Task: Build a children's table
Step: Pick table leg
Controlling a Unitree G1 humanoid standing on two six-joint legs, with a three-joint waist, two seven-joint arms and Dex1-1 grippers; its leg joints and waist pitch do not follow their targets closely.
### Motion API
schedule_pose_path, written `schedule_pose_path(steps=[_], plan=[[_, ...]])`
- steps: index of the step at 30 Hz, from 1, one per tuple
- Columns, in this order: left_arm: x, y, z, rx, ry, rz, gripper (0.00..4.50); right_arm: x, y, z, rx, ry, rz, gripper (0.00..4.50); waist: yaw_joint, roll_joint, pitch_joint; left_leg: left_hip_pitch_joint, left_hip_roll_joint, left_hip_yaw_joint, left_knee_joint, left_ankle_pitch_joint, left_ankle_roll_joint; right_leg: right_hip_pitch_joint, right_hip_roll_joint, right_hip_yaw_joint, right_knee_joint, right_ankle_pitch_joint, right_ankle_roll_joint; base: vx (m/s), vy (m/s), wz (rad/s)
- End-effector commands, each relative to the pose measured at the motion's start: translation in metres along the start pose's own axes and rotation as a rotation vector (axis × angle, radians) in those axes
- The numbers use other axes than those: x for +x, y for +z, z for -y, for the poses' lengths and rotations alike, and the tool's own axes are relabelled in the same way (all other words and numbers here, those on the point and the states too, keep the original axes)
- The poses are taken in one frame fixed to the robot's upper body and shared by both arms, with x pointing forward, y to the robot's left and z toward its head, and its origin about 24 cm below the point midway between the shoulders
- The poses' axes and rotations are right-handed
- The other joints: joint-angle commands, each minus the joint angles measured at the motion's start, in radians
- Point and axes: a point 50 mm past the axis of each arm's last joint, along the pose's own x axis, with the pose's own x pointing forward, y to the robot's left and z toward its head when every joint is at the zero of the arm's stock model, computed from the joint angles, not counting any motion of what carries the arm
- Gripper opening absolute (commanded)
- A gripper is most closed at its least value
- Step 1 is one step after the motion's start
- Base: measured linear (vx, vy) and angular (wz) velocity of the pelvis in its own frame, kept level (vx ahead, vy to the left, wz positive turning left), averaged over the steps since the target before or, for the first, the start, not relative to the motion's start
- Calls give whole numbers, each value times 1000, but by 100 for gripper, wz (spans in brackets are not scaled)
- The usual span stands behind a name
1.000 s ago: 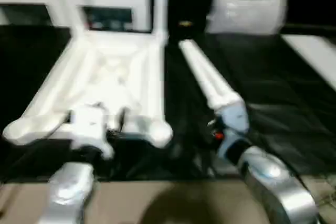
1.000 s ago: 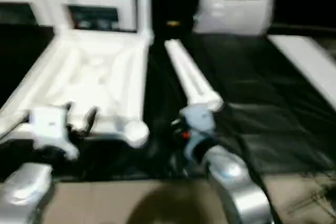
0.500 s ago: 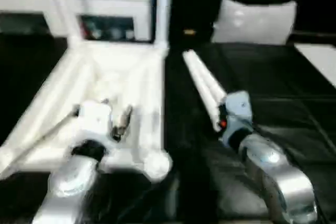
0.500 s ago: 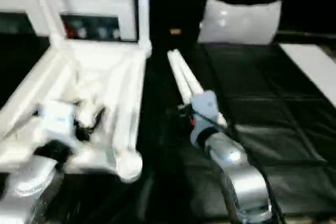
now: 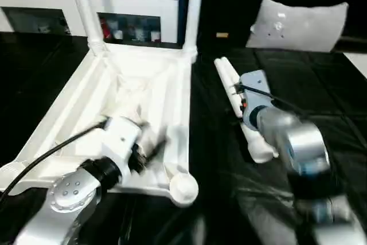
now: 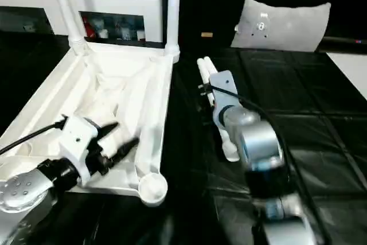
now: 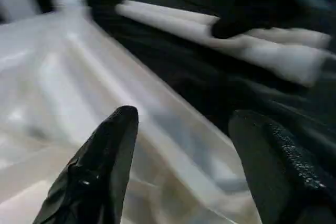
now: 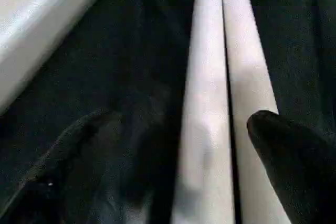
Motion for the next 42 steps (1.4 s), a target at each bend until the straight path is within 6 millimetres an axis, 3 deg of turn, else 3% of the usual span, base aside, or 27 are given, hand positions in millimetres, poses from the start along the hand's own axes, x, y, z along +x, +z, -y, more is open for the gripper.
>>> schedule_pose_path(steps=[1,2,4,7,11,12,23,30,31,36,42], plan=[[-1,3,4,-3,-53,-7,310,2,2,4,6,-10,-27,450,0,5,-36,9,90,-19,-102,-188,-79,43,-105,61,-77,-129,-208,-67,-38,4],[-3,4,5,0,-77,-21,310,5,2,6,15,-18,-54,450,3,-2,-36,11,91,-13,-103,-189,-57,39,-106,61,-83,-188,-206,-56,-44,4],[-5,4,6,3,-99,-38,310,7,2,8,35,-22,-86,450,5,-2,-35,12,96,2,-105,-179,-42,30,-104,59,-86,-228,-210,-33,-50,3],[-7,5,8,-2,-122,-46,310,11,-3,4,80,38,-141,450,9,-1,-36,14,103,12,-107,-189,-47,24,-101,57,-88,-263,-195,0,0,0],[-7,5,7,10,-130,-63,310,15,-9,2,122,73,-185,450,13,-2,-42,9,107,17,-110,-177,-63,23,-96,54,-82,-235,-184,0,0,0],[-7,5,7,9,-131,-65,317,16,-10,2,133,83,-192,421,15,-2,-44,10,108,20,-109,-162,-66,22,-95,55,-81,-213,-184,0,0,0],[-6,7,10,-8,-153,-74,317,21,-19,3,164,126,-280,336,18,-4,-54,1,108,32,-101,-44,-51,27,-92,53,-64,-25,-217,0,0,0],[-5,6,12,-21,-171,-90,317,25,-26,8,213,135,-289,292,18,0,-46,4,110,33,-107,-134,-63,19,-91,53,-76,-152,-204,0,0,0],[-5,6,13,-21,-174,-91,317,25,-27,9,222,139,-293,264,18,-2,-46,5,111,33,-107,-140,-64,18,-92,53,-78,-159,-201,0,0,0],[-1,11,10,-18,-161,-63,317,26,-31,13,233,137,-301,234,20,-7,-40,4,110,32,-111,-154,-61,17,-93,54,-84,-206,-184,0,0,0],[0,15,6,-16,-129,-38,317,24,-22,17,324,152,-196,195,22,-8,-46,3,110,33,-108,-124,-59,18,-92,53,-80,-158,-189,0,0,0]])
